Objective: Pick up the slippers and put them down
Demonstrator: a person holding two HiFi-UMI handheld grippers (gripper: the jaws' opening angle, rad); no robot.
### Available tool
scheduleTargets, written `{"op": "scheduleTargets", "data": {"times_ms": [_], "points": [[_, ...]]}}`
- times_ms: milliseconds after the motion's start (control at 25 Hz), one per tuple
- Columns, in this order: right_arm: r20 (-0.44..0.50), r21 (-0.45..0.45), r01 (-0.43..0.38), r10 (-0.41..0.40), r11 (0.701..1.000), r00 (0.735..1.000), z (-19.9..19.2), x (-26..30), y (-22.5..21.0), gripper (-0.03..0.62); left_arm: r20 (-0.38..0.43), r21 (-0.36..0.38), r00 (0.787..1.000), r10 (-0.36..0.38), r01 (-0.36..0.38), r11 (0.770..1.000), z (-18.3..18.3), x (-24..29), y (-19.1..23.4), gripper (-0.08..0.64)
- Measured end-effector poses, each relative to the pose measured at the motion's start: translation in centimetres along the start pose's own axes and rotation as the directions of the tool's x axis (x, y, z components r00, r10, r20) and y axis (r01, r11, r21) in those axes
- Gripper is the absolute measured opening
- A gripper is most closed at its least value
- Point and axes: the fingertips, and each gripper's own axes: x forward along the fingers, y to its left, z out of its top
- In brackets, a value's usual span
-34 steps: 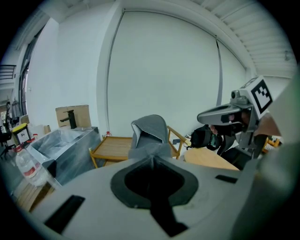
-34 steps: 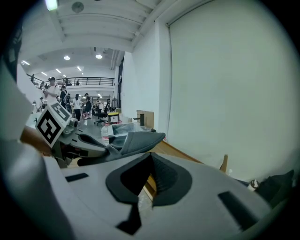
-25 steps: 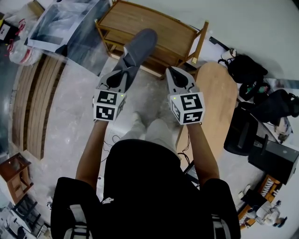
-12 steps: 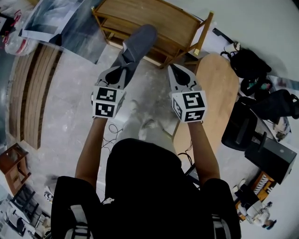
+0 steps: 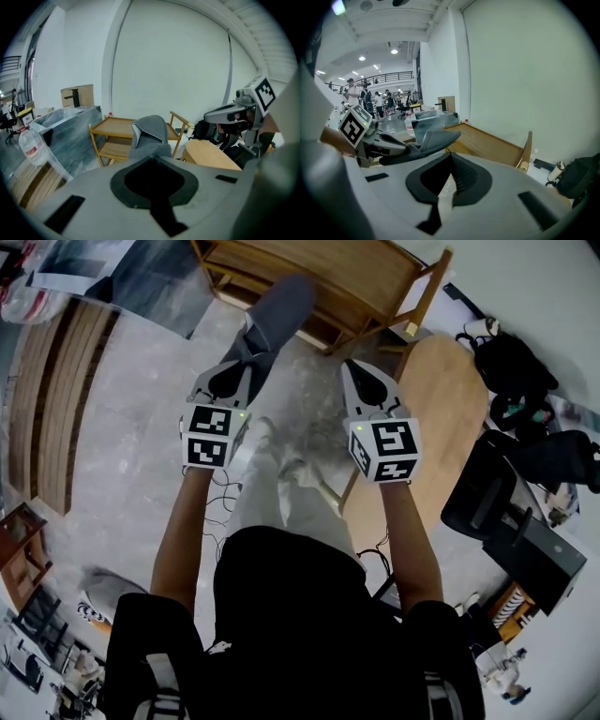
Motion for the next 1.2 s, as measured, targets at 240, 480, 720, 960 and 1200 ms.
{"op": "scheduleTargets", "data": {"times_ms": [240, 480, 720, 960, 1200], "points": [[-0.014, -0.009, -0.025, 0.025, 1.0, 1.0, -3.5, 2.3, -0.4, 0.0, 0.0, -0.014, 1.0, 0.007, -0.007, 1.0, -3.4, 2.8, -0.1, 0.015], [-0.021, -0.019, -0.054, 0.054, 0.998, 0.998, -8.5, 6.0, -0.5, 0.0, -0.011, -0.015, 1.0, 0.016, -0.016, 1.0, -8.4, 7.0, 0.3, 0.015], [-0.043, -0.031, -0.084, 0.083, 0.996, 0.996, -14.5, 9.8, -0.7, 0.0, -0.025, -0.025, 0.999, 0.021, -0.022, 0.999, -13.6, 10.8, 0.0, 0.015], [-0.046, -0.036, -0.089, 0.087, 0.995, 0.995, -20.0, 13.7, -1.3, 0.0, -0.033, -0.024, 0.999, 0.025, -0.026, 0.999, -18.4, 14.5, 0.4, 0.015], [-0.049, -0.031, -0.107, 0.106, 0.994, 0.993, -25.4, 16.9, -1.1, 0.0, -0.031, -0.028, 0.999, 0.032, -0.033, 0.999, -22.8, 18.1, 0.7, 0.015]]}}
